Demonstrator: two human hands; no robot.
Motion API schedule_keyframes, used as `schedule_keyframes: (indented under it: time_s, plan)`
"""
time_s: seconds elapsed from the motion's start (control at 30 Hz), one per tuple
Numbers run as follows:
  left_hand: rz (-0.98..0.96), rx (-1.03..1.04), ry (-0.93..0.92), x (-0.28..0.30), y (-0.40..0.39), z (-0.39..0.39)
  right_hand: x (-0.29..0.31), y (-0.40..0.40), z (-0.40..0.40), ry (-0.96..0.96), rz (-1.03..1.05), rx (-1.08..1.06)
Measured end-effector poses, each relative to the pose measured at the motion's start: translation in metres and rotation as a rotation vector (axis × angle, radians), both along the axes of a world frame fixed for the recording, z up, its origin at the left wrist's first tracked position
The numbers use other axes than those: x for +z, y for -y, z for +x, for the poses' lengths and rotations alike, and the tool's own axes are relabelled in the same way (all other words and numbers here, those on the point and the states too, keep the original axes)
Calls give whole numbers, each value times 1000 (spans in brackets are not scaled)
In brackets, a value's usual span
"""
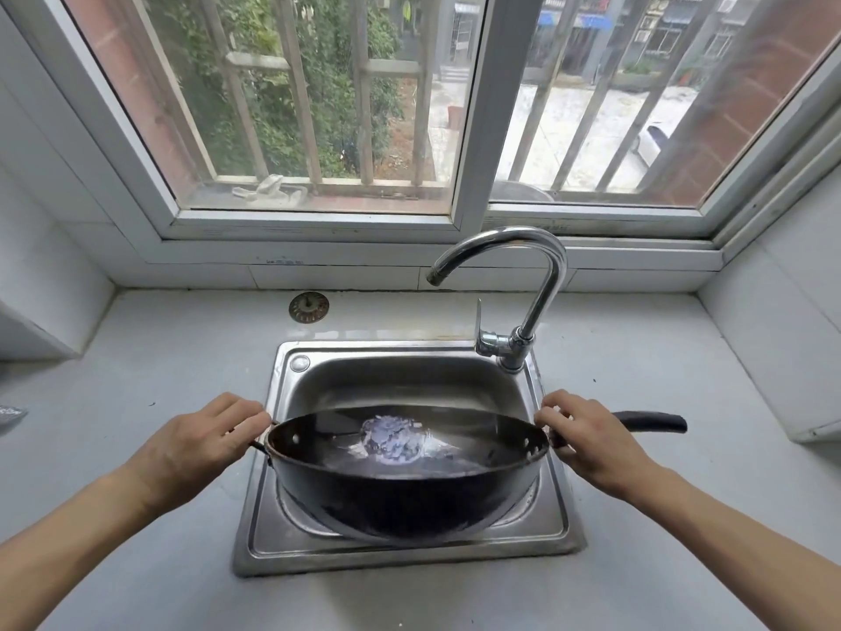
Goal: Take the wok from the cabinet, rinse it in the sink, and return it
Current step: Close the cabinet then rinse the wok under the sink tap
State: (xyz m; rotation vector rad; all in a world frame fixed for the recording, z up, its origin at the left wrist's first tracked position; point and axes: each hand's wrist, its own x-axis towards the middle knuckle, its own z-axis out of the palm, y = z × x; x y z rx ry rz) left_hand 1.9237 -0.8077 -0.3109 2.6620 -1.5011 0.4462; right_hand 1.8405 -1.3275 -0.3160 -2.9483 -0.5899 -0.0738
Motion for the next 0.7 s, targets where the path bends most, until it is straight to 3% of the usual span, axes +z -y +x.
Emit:
schedule_keyframes:
  time_s: [0.27, 0.7]
  plan:
    - [14, 30, 95, 10, 3, -6, 3, -8, 1, 57, -60, 12]
    - [-9, 77, 0, 0, -5, -8, 6, -11, -2, -63, -62, 38]
